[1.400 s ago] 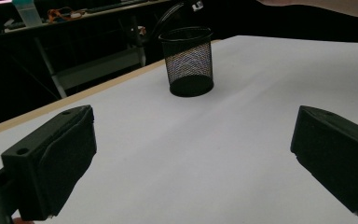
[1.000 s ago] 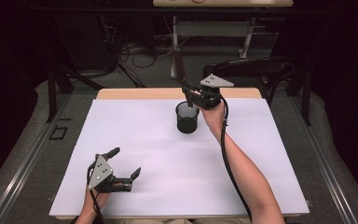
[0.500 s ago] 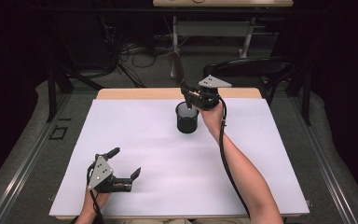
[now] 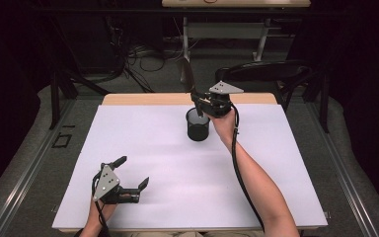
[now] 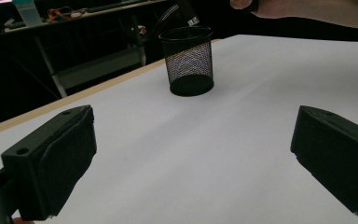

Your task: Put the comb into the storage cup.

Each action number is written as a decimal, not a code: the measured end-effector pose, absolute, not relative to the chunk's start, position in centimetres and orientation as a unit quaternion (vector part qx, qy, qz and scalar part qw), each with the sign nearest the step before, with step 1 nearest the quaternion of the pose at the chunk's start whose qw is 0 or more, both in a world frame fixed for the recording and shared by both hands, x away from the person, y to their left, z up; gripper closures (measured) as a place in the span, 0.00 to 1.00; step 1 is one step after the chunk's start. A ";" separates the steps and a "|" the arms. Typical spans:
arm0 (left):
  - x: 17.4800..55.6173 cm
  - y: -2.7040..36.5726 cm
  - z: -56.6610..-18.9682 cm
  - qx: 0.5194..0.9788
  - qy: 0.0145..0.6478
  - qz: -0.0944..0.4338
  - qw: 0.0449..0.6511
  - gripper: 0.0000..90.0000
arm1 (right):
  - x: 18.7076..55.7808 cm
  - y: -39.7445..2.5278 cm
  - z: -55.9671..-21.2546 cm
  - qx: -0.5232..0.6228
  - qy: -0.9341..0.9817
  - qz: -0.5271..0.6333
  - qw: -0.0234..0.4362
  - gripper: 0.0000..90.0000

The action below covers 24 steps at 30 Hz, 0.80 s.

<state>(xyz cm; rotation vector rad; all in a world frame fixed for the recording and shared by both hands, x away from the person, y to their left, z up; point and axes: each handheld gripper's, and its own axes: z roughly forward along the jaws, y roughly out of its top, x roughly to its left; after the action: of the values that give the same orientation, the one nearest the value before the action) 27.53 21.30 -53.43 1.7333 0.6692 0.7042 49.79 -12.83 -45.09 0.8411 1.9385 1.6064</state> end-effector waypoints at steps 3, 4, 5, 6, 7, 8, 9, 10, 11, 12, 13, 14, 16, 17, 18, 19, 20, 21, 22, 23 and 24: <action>27.5 21.3 -53.4 0.731 0.282 0.296 0.546 0.00 | 49.8 -12.9 -45.3 0.308 0.710 0.586 0.240 0.81; 27.5 21.3 -53.4 0.731 0.282 0.297 0.546 0.00 | 49.9 -12.9 -45.3 0.307 0.711 0.585 0.240 0.81; 27.5 21.3 -53.4 0.732 0.281 0.297 0.545 0.00 | 49.9 -12.9 -45.4 0.307 0.712 0.585 0.240 0.81; 27.5 21.3 -53.4 0.732 0.281 0.297 0.545 0.00 | 49.9 -12.9 -45.4 0.307 0.711 0.585 0.240 0.81; 27.5 21.3 -53.4 0.731 0.281 0.297 0.545 0.00 | 50.0 -12.9 -45.5 0.308 0.712 0.584 0.239 0.81; 27.5 21.3 -53.4 0.731 0.282 0.298 0.545 0.00 | 50.0 -12.8 -45.5 0.307 0.712 0.585 0.238 0.81; 27.5 21.3 -53.4 0.732 0.282 0.298 0.545 0.00 | 50.0 -12.8 -45.6 0.306 0.713 0.585 0.238 0.81; 27.5 21.3 -53.4 0.732 0.281 0.298 0.545 0.00 | 50.0 -12.8 -45.6 0.306 0.713 0.584 0.239 0.81; 27.5 21.3 -53.4 0.730 0.282 0.299 0.545 0.00 | 50.0 -12.8 -45.6 0.306 0.713 0.584 0.239 0.81; 27.5 21.3 -53.4 0.730 0.282 0.299 0.545 0.00 | 50.0 -12.9 -45.6 0.306 0.712 0.585 0.238 0.81; 27.5 21.3 -53.4 0.730 0.282 0.299 0.545 0.00 | 50.0 -12.9 -45.6 0.306 0.712 0.586 0.238 0.81; 27.5 21.4 -53.4 0.731 0.282 0.299 0.545 0.00 | 50.0 -12.9 -45.6 0.306 0.712 0.586 0.238 0.81; 27.5 21.3 -53.4 0.730 0.282 0.300 0.545 0.00 | 50.0 -12.9 -45.7 0.306 0.711 0.587 0.238 0.81; 27.5 21.3 -53.4 0.731 0.282 0.300 0.545 0.00 | 50.0 -13.0 -45.8 0.306 0.711 0.587 0.238 0.81; 27.5 21.3 -53.4 0.731 0.281 0.300 0.544 0.00 | 50.1 -13.0 -45.8 0.307 0.711 0.586 0.238 0.81; 27.5 21.3 -53.4 0.731 0.281 0.300 0.544 0.00 | 50.0 -13.0 -45.9 0.306 0.712 0.586 0.237 0.81; 27.5 21.3 -53.4 0.731 0.281 0.300 0.545 0.00 | 50.0 -13.0 -45.9 0.306 0.712 0.586 0.237 0.81; 27.5 21.3 -53.4 0.731 0.282 0.300 0.544 0.00 | 50.1 -13.1 -46.0 0.306 0.713 0.585 0.237 0.81; 27.5 21.3 -53.4 0.731 0.282 0.300 0.544 0.00 | 50.1 -13.1 -46.0 0.306 0.713 0.585 0.237 0.81; 27.5 21.3 -53.4 0.731 0.282 0.300 0.544 0.00 | 50.1 -13.1 -46.1 0.306 0.714 0.583 0.236 0.81; 27.5 21.3 -53.4 0.731 0.282 0.301 0.544 0.00 | 50.1 -13.1 -46.1 0.305 0.714 0.583 0.237 0.81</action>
<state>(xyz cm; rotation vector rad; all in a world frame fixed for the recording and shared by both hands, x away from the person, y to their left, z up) 27.52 21.32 -53.41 1.7339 0.6698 0.7131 50.12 -13.06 -46.13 0.8362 1.9584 1.5991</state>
